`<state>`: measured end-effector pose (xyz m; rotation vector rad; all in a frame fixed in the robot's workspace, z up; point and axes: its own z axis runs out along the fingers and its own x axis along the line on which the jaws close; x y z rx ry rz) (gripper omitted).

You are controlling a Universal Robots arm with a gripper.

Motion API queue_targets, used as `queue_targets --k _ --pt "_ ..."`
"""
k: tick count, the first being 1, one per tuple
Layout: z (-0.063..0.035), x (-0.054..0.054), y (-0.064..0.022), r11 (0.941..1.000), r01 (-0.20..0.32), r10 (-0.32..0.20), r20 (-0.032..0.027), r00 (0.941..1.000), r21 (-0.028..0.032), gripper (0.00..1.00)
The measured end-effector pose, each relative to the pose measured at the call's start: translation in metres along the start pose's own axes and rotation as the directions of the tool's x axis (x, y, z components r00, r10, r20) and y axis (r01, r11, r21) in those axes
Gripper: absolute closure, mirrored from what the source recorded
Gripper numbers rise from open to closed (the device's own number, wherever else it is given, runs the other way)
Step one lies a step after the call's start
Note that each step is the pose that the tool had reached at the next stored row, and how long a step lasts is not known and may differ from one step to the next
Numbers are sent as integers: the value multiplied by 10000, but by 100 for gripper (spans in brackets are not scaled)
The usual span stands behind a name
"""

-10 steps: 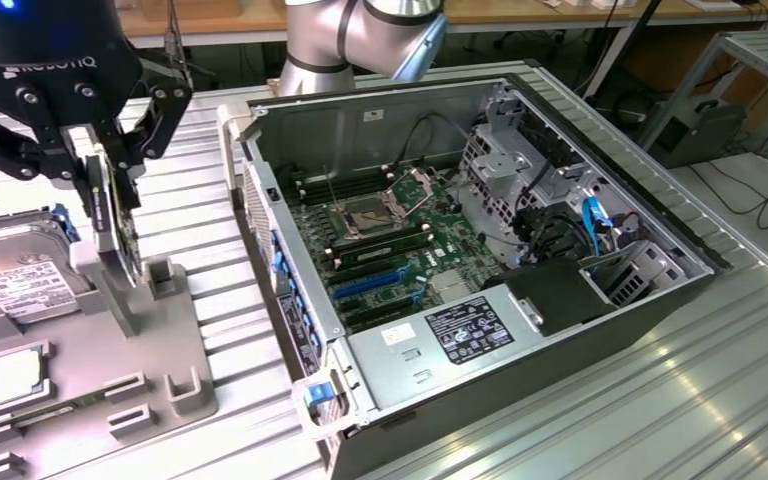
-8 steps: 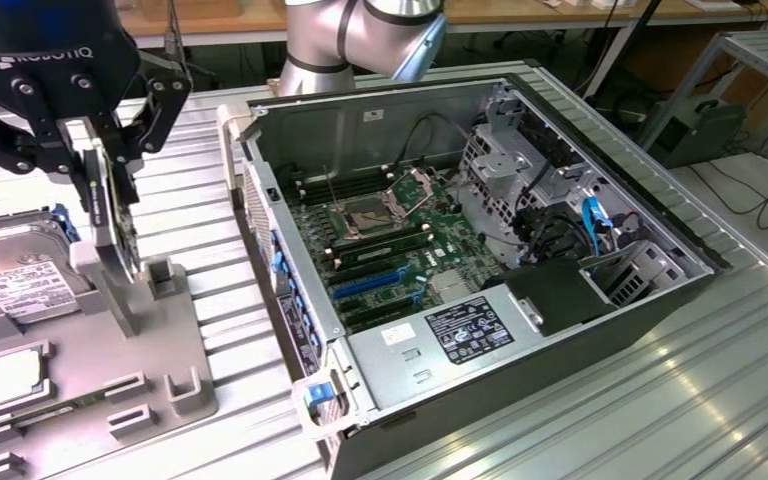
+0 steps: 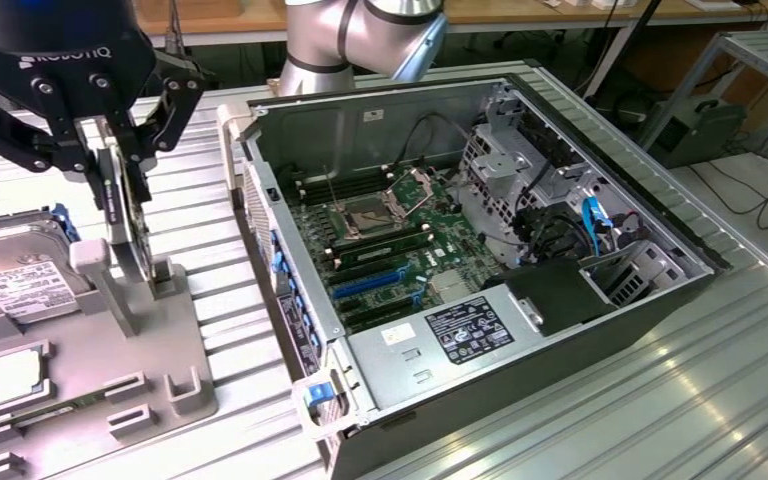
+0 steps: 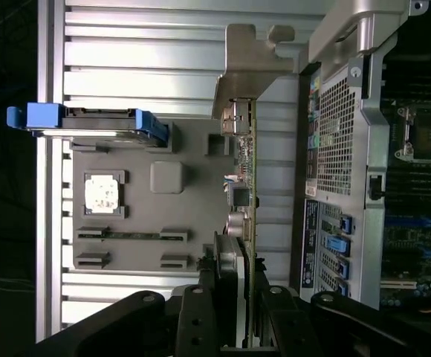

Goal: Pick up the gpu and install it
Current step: 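Pick up the gpu and move the gpu toward the slot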

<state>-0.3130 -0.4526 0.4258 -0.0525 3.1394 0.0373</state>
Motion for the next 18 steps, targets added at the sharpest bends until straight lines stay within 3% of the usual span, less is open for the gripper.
queue_targets --k 4,18 --pt "0 -39 -2 10000 -1 1 0 10000 0 72" --pt "1 -339 -12 10000 0 0 1 10000 -1 72"
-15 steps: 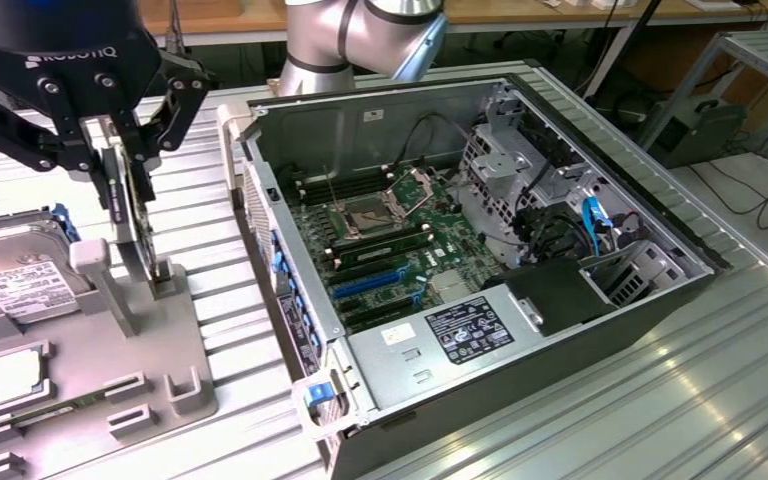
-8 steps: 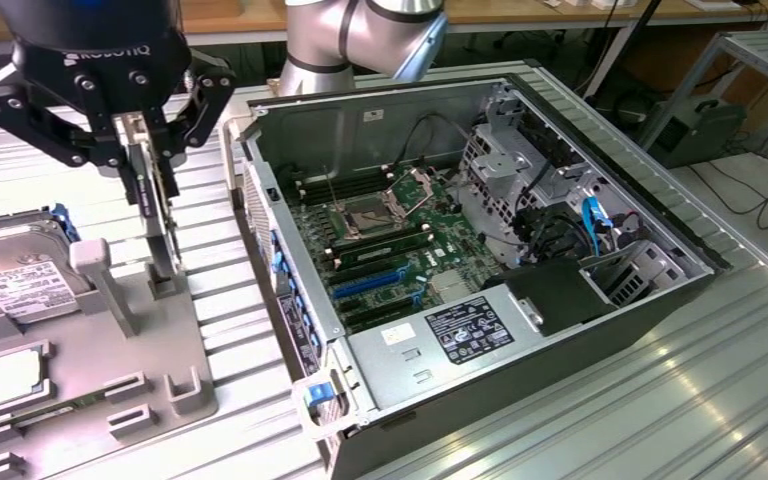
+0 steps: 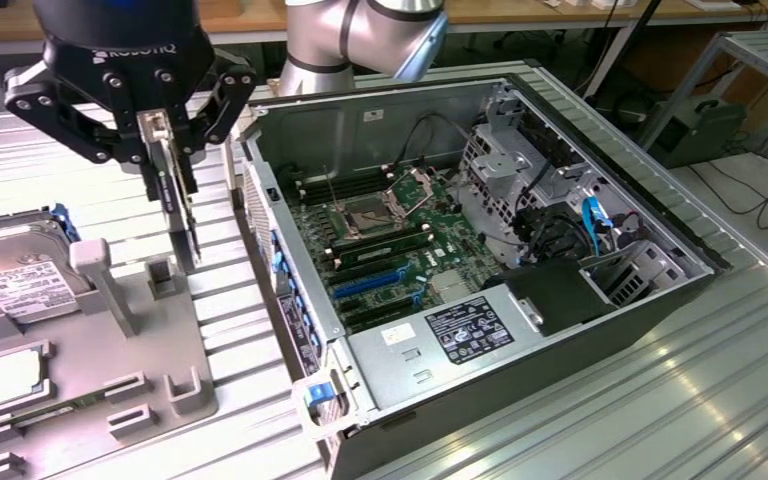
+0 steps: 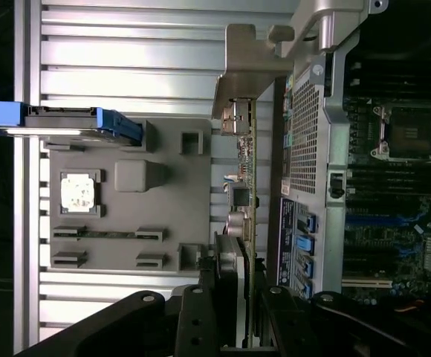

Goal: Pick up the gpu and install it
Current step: 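Pick up the gpu and move the gpu toward the slot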

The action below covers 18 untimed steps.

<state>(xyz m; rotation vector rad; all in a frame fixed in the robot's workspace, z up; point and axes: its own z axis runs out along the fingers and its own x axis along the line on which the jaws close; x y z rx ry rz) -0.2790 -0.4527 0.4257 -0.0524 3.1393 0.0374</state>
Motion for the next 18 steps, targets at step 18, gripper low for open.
queue_targets --k 18 --pt "0 -369 -12 10000 0 0 -1 10000 0 72"
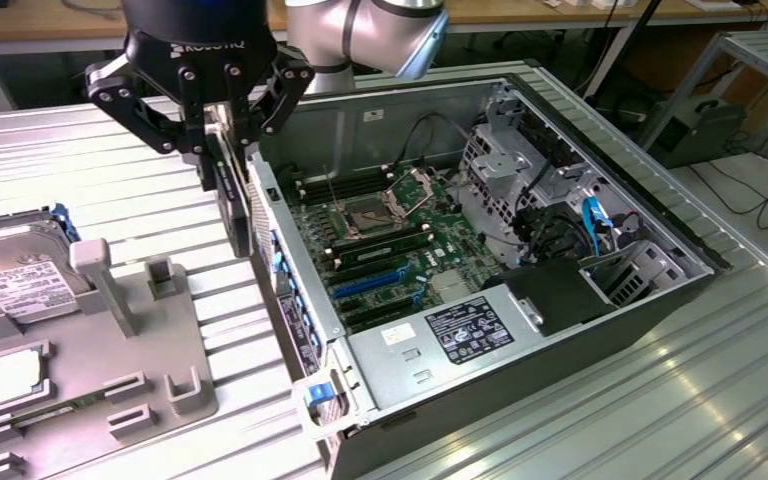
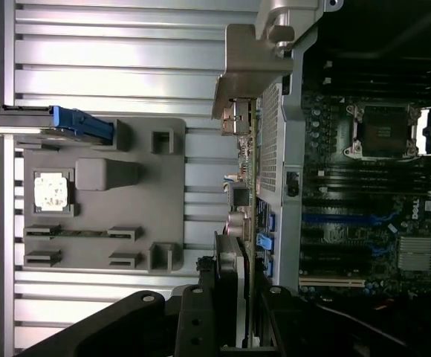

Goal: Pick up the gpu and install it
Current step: 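Pick up the gpu and move the gpu toward the slot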

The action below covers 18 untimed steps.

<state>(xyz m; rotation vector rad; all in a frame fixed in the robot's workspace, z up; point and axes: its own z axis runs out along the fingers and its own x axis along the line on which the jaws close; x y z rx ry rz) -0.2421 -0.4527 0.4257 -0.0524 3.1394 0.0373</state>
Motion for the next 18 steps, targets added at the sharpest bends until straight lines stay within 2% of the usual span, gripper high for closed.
queue_targets --k 5,12,18 --pt "1 -102 -3 10000 -15 15 1 10000 0 72" --pt "4 -162 -5 9991 -416 416 10 9991 0 72" --pt "4 -282 -9 9985 -540 540 13 9985 0 72"
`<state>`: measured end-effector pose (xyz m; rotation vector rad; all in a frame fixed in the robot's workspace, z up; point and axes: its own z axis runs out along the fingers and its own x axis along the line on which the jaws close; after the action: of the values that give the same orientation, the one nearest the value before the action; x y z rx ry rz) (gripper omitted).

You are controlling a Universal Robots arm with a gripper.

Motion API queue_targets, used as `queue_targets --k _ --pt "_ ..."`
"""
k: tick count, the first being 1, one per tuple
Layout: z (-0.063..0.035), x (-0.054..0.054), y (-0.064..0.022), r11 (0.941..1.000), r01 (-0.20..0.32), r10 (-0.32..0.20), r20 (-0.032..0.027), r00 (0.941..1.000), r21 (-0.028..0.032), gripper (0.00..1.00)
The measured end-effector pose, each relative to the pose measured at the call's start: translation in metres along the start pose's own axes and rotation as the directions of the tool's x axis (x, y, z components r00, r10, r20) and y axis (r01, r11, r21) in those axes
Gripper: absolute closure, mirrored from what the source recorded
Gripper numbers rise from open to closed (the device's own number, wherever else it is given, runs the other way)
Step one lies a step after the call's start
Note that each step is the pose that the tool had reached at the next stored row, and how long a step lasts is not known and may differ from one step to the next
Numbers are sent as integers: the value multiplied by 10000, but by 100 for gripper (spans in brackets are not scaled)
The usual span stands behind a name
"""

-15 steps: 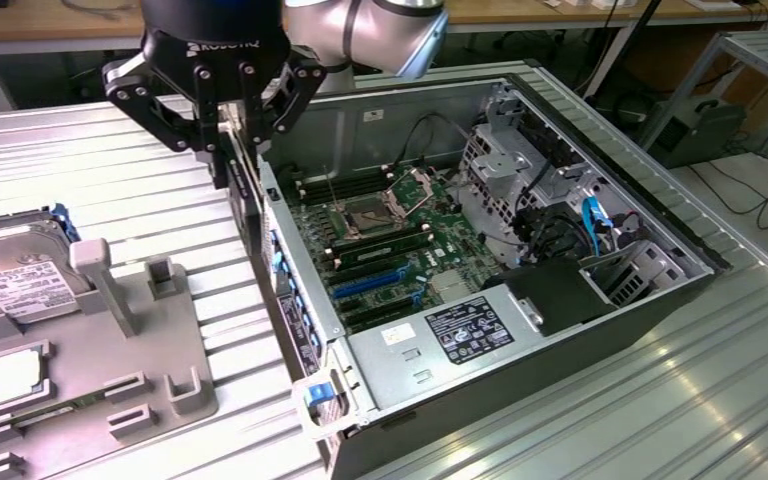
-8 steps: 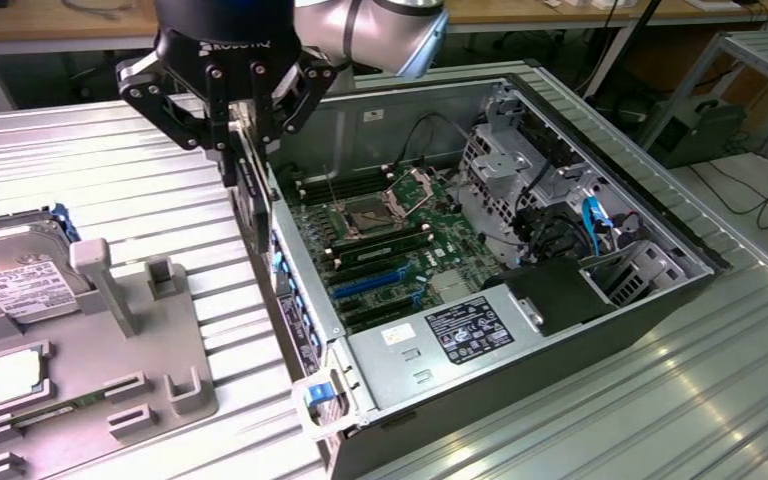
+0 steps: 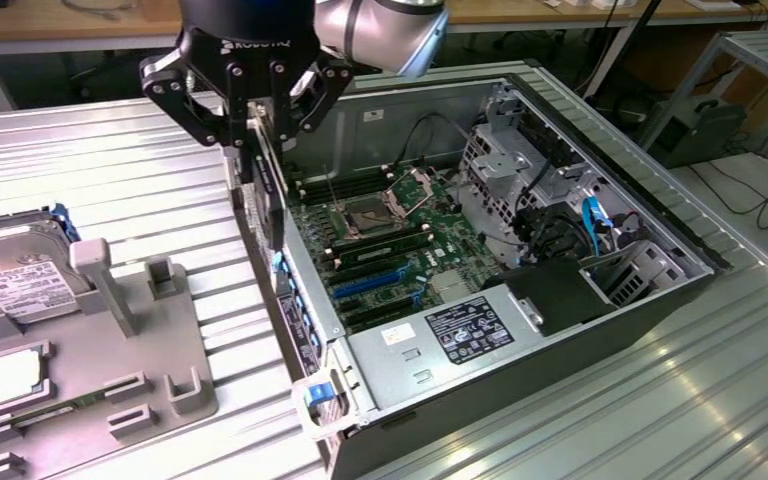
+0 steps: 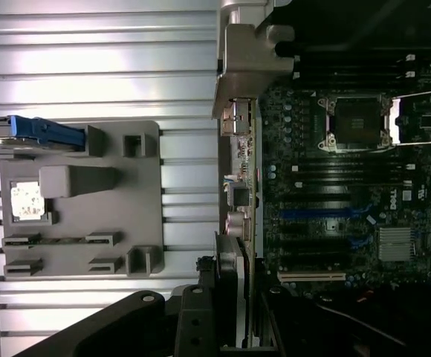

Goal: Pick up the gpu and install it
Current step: 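Pick up the gpu and move the gpu toward the slot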

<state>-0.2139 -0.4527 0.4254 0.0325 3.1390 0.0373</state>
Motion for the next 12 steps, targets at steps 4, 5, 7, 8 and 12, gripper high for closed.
queue_targets --k 4,5,7,8,12 --pt "0 -84 2 10000 -44 44 2 10000 0 72" --pt "0 -104 2 10000 -52 52 1 10000 0 72" --pt "1 -147 3 10000 -70 70 2 10000 0 72" --pt "0 -170 4 10000 -78 78 2 10000 0 72" --pt "1 -263 5 9999 -106 106 3 9999 0 72"
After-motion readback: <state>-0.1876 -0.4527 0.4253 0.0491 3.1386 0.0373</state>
